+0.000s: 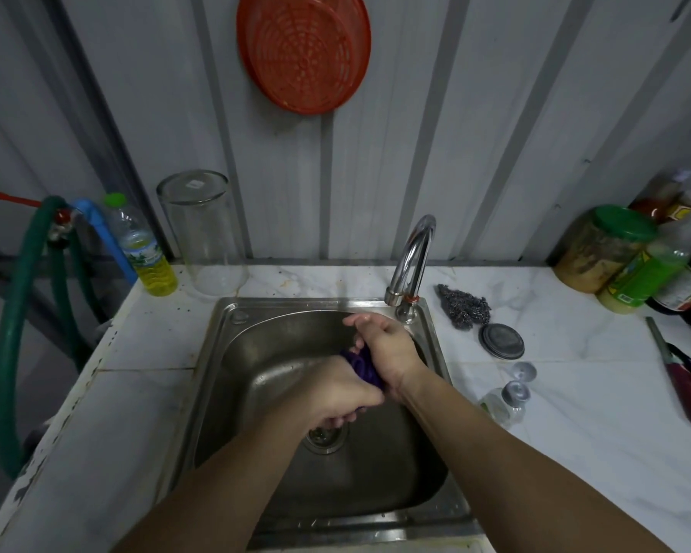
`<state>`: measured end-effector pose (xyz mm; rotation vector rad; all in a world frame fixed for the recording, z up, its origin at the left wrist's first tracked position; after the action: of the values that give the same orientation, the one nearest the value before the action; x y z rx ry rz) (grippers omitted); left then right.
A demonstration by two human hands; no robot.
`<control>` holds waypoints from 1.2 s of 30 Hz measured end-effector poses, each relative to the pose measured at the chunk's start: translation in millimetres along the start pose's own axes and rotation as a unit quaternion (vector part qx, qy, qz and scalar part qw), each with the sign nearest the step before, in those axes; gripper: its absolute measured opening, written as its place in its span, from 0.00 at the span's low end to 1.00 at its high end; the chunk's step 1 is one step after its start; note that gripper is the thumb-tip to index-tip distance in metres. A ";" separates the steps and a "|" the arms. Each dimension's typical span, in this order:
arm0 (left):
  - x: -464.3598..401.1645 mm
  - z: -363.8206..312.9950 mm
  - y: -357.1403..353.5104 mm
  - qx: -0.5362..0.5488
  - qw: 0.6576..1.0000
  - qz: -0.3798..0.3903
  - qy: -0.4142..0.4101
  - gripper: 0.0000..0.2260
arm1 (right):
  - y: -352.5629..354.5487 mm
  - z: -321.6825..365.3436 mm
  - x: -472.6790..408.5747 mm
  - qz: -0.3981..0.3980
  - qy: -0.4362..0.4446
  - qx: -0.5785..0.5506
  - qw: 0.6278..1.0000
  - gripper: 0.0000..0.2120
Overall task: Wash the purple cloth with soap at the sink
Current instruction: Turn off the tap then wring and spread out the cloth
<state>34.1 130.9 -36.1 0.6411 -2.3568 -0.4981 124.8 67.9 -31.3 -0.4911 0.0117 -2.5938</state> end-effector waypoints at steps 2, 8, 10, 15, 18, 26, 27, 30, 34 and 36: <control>-1.1 -3.1 -4.5 -0.051 0.997 -0.046 -0.026 0.08 | -1.5 -1.1 -2.0 -0.033 0.006 0.036 0.999 0.12; -17.0 3.0 -22.4 -0.232 0.963 -0.108 -0.090 0.15 | -5.4 -12.5 -8.5 -0.115 0.022 0.150 0.982 0.13; -13.2 6.6 -22.8 -0.229 0.959 -0.133 -0.102 0.14 | -7.9 -14.9 -8.0 -0.136 0.023 0.179 0.974 0.13; -9.8 13.5 -14.6 -0.172 0.966 -0.134 -0.140 0.14 | -5.1 -17.0 -2.8 -0.109 0.062 0.124 0.984 0.11; -6.5 21.8 2.0 0.040 0.990 -0.039 -0.127 0.14 | 5.2 -15.1 0.7 -0.064 0.033 -0.051 0.996 0.08; 3.5 27.5 27.3 0.460 0.884 -0.078 0.041 0.11 | 35.2 -27.7 22.9 -0.029 -0.012 -0.074 0.997 0.19; 3.4 26.0 28.9 0.501 0.860 -0.081 0.050 0.10 | 36.6 -29.5 26.6 -0.021 -0.004 -0.052 0.998 0.20; 6.5 20.9 31.0 0.540 0.833 -0.107 0.047 0.11 | 39.1 -32.9 34.3 0.016 0.020 0.023 0.999 0.17; 12.2 12.3 31.2 0.505 0.855 -0.117 0.003 0.10 | 38.4 -30.2 38.7 0.057 0.086 0.122 0.987 0.04; 15.3 5.1 32.9 0.529 0.845 -0.085 0.003 0.09 | 38.4 -25.7 37.8 0.055 0.122 0.149 0.980 0.08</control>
<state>9.9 149.9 -16.2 1.3131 -2.4312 0.8362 103.3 14.2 -46.2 -0.0595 -0.2564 -2.4723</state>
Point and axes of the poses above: each hand's wrist, its own x-axis away from the middle knuckle, its own y-axis out of the back of the hand, z = x × y, the point moved 1 cm from there along -x, towards the middle knuckle, and after that the axes turned 11 degrees about -z, right-handed, at the moved point
